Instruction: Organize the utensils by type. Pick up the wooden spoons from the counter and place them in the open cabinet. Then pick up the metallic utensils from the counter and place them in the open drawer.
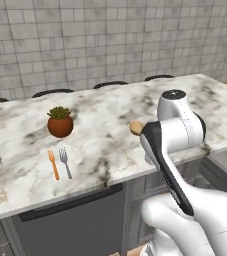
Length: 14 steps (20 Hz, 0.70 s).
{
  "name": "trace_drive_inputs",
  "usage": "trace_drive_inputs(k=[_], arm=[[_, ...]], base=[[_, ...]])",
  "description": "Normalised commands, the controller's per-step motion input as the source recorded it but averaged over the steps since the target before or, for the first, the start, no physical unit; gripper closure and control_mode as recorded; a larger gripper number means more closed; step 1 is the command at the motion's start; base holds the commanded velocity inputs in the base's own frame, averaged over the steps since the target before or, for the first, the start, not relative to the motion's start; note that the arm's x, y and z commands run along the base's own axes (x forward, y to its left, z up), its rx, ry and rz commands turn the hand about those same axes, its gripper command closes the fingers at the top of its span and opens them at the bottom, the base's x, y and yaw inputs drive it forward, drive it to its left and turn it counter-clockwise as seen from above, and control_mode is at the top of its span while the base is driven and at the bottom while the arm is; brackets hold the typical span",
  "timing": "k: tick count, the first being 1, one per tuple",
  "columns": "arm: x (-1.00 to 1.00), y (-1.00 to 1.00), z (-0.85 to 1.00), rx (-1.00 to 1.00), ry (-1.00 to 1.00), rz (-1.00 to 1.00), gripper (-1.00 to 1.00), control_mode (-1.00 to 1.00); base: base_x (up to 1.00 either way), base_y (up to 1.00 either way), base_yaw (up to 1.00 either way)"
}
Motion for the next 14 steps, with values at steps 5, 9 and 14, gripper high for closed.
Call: trace_drive_inputs(k=[5,9,14], arm=[[0.00,0.00,0.00,0.00,0.00,0.00,-1.00,1.00],[0.00,0.00,0.00,0.00,0.00,0.00,-1.00,1.00],[0.04,0.00,0.00,0.00,0.00,0.00,-1.00,-1.00]], base=[[0.02,0.00,0.00],[0.03,0.00,0.00],[0.11,0.00,0.00]])
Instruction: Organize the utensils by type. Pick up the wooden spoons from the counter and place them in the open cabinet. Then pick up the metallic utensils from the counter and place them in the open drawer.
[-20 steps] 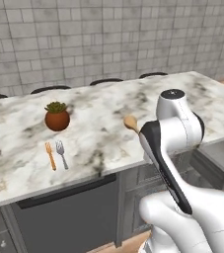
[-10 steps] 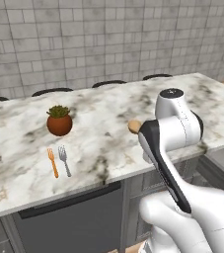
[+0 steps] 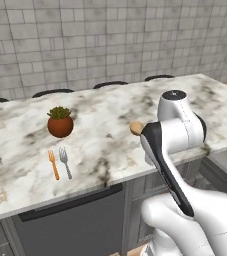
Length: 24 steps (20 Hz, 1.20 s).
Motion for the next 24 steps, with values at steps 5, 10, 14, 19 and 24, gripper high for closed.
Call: trace_drive_inputs(k=[5,10,14,19,24], arm=[[0.43,-0.05,0.00,0.02,0.00,0.00,-1.00,-1.00],[0.72,-0.16,-0.02,0.08,0.02,0.00,-1.00,-1.00],[0.75,-0.37,-0.06,0.03,0.06,0.00,-1.00,-1.00],[0.83,-0.33,-0.14,0.00,0.11,-0.06,-1.00,-1.00],[0.86,-0.10,-0.30,0.00,0.12,-0.17,-1.00,-1.00]], base=[[0.00,0.00,0.00],[0.00,0.00,0.00],[0.00,0.00,0.00],[0.00,0.00,0.00],[0.00,0.00,0.00]])
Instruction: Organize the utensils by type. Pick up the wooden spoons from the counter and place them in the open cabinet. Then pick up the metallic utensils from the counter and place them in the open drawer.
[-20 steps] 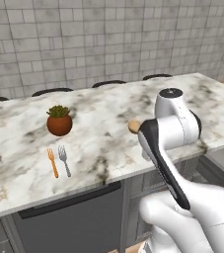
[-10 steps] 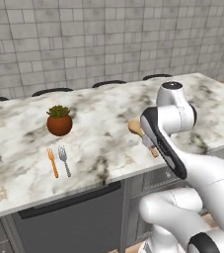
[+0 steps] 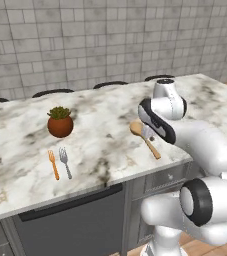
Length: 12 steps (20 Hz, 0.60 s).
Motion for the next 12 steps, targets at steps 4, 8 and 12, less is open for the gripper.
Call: trace_drive_inputs(k=[4,8,12], arm=[[0.72,-0.13,-0.41,0.00,0.15,-0.13,-1.00,-1.00],[0.53,-0.05,-0.46,0.00,0.20,-0.14,-1.00,-1.00],[0.47,0.00,-0.44,0.00,0.25,-0.15,-1.00,-1.00]], base=[[0.00,0.00,0.00],[0.00,0.00,0.00],[0.00,0.00,0.00]])
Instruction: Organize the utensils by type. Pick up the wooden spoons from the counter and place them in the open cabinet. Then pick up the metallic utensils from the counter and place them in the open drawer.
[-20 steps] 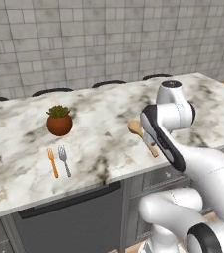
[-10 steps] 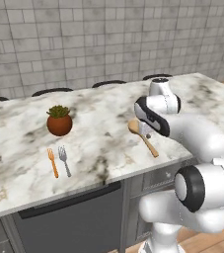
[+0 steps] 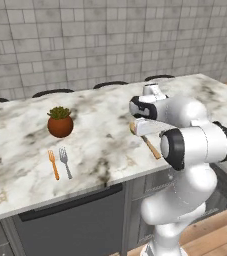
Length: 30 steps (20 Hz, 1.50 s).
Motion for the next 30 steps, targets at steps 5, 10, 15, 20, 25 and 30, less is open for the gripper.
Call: trace_drive_inputs(k=[5,10,15,20,25,30], arm=[[0.26,0.00,-0.45,0.00,0.27,-0.13,-1.00,-1.00],[0.28,0.00,-0.34,0.00,0.14,-0.10,-1.00,-1.00],[0.21,0.00,-0.22,-0.01,0.00,-0.07,-1.00,-1.00],[0.16,0.00,-0.23,-0.10,-0.12,-0.06,-1.00,-1.00],[0.12,0.00,-0.27,-0.10,-0.26,-0.02,-1.00,-1.00],[0.20,0.00,-0.26,-0.01,-0.20,-0.01,-1.00,-1.00]], base=[[0.00,0.00,0.00],[0.00,0.00,0.00],[0.00,0.00,0.00],[0.00,0.00,0.00],[0.00,0.00,0.00],[0.00,0.00,0.00]])
